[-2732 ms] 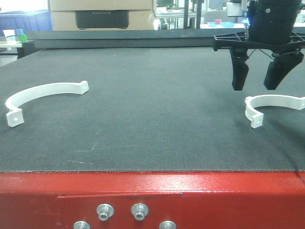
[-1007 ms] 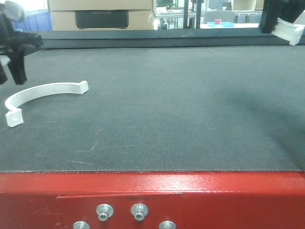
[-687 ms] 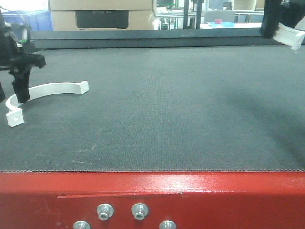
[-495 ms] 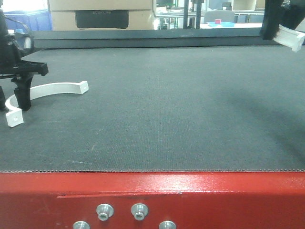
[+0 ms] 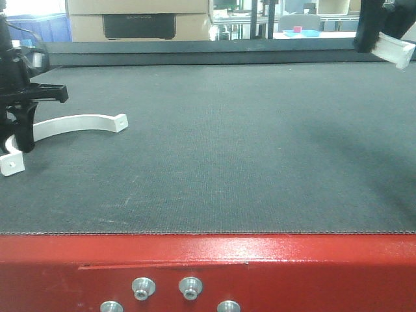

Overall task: Grab PVC pipe and place in blue bin
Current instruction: 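Grasp the white clamp nearest the left gripper and lift it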

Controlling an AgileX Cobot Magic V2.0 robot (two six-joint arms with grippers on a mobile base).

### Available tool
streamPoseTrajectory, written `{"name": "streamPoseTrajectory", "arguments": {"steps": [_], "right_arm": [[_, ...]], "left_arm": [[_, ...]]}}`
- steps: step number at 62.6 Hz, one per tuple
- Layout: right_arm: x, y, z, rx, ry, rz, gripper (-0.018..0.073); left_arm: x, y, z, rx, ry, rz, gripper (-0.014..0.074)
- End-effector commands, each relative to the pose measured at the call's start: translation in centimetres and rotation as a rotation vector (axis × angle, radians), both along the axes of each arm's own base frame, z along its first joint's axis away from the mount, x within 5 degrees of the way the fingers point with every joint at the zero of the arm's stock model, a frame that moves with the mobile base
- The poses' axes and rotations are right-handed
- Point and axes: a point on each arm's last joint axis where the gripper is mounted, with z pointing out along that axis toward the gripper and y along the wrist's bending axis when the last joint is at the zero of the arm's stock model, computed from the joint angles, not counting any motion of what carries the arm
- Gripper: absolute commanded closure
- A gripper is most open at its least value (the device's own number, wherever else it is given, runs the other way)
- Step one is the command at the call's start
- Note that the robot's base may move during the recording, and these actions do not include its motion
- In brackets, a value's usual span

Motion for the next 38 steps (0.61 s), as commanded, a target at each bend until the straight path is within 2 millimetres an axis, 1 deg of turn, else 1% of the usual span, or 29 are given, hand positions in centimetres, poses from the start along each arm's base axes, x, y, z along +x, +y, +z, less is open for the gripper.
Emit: {"name": "streamPoseTrajectory", "arguments": {"steps": [1,4,6,7,13,14,15,21,26,34,38], "right_arm": [[-0.8,-0.3,1.7,-0.011,-0.083,0.008,0.0727],[-1.3,-0.5,2.7,-0.013,-0.127,0.008,0.0727],[-1.6,-0.6,3.3,-0.021,-0.155,0.007,0.0727],[-1.7,-0.7,3.4,-0.027,-0.163,0.007,0.0727],[-3.0,-1.3,5.4,-0.059,-0.246,0.005,0.0727],[-3.3,-1.4,5.7,-0.065,-0.257,0.004,0.0727],[-3.5,-1.5,6.0,-0.070,-0.270,0.003,0.0727],[-5.2,-2.2,7.7,-0.104,-0.352,-0.001,0.0727],[-6.6,-2.8,8.6,-0.132,-0.426,-0.002,0.0727],[-8.7,-3.3,9.0,-0.144,-0.530,0.004,0.0727],[-9.9,-3.4,8.8,-0.137,-0.574,0.010,0.0727]], "left_arm": [[-0.4,0.0,3.4,0.000,-0.049,0.008,0.0707],[-0.7,-0.4,4.9,-0.003,-0.084,-0.003,0.0707],[-1.1,-0.5,6.3,-0.006,-0.120,-0.007,0.0707],[-1.2,-0.6,6.7,-0.006,-0.129,-0.010,0.0707],[-2.7,-1.7,10.8,-0.017,-0.248,-0.040,0.0707],[-2.8,-1.9,11.1,-0.018,-0.260,-0.047,0.0707],[-3.3,-2.1,12.0,-0.021,-0.287,-0.053,0.0707],[-5.0,-3.5,15.5,-0.039,-0.409,-0.095,0.0707],[-6.7,-5.0,18.3,-0.058,-0.518,-0.144,0.0707],[-8.8,-6.7,20.8,-0.090,-0.653,-0.202,0.0707],[-9.9,-7.1,21.8,-0.110,-0.718,-0.221,0.0707]]}}
